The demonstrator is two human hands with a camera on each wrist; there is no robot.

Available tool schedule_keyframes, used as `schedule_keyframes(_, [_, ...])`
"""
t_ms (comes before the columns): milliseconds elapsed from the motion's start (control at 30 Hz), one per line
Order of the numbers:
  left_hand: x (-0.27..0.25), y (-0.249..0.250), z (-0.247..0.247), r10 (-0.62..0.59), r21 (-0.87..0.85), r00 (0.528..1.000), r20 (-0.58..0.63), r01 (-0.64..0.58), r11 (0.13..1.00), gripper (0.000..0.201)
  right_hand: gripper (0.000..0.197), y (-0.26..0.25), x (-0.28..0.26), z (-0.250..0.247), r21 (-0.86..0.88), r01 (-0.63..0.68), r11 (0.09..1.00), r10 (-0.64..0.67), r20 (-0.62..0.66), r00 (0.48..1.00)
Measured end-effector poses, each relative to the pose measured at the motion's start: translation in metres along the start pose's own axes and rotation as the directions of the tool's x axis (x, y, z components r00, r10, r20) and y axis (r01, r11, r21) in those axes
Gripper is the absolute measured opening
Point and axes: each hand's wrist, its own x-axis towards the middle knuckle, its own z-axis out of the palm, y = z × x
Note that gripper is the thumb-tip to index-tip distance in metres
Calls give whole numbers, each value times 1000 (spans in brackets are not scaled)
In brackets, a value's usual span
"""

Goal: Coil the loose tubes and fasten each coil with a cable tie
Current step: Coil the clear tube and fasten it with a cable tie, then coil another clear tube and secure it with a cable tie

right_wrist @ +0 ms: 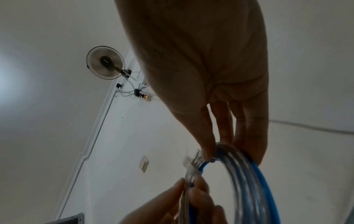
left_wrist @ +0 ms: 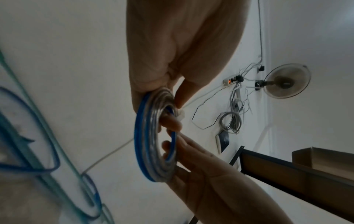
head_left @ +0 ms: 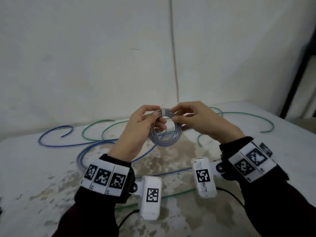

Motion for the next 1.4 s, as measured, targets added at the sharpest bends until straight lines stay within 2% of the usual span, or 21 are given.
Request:
schedule_keyframes(133, [15,-27,35,-129,17,989,-74,131,991,15,8,24,-20,-47,74,-93,993,103,-143,984])
schedule_keyframes(200, [18,-40,53,-220,-23,975,-29,219,975,11,6,39,-32,-78,120,-159,980,185,-250,951])
schedule_keyframes(367, [18,-69,85,-398,-135,908,133,414,900,14,18,81,-59,-150,277,-322,905,416,-428,802])
schedule_keyframes(467, [22,-86,90,-474,-198,867,157,498,845,11,18,104,-74,-184,348,-389,853,519,-492,699])
schedule_keyframes(567, [24,-98,87,-509,-239,850,136,527,816,15,15,126,-87,-210,390,-446,805,593,-536,601])
schedule_keyframes(800, [27,-110,80,-552,-259,824,125,565,784,20,21,145,-102,-218,419,-517,746,661,-556,504])
schedule_keyframes(900, [28,-115,76,-595,-296,798,101,595,748,18,6,149,-105,-221,362,-590,722,668,-587,457])
schedule_keyframes(1000, [28,-120,71,-627,-355,774,85,612,706,20,36,144,-107,-223,148,-721,677,582,-707,401])
schedule_keyframes(1067, [28,-122,70,-629,-405,774,77,601,689,21,34,134,-101,-219,55,-660,750,440,-785,435])
schedule_keyframes(1133, [28,-123,70,-621,-431,780,70,585,687,21,17,124,-87,-208,31,-547,837,375,-761,530])
schedule_keyframes(1200, [28,-126,71,-612,-446,788,65,571,689,18,11,117,-62,-193,98,-524,846,469,-605,644])
schedule_keyframes(1233, [28,-127,71,-606,-454,793,65,564,690,16,16,118,-48,-185,115,-554,825,525,-521,673])
schedule_keyframes(1300, [28,-129,71,-587,-452,807,62,547,705,14,25,124,-25,-170,51,-636,770,593,-427,683])
schedule_keyframes(1400, [26,-130,72,-557,-421,828,64,528,738,13,24,138,-4,-156,-164,-694,701,595,-402,696])
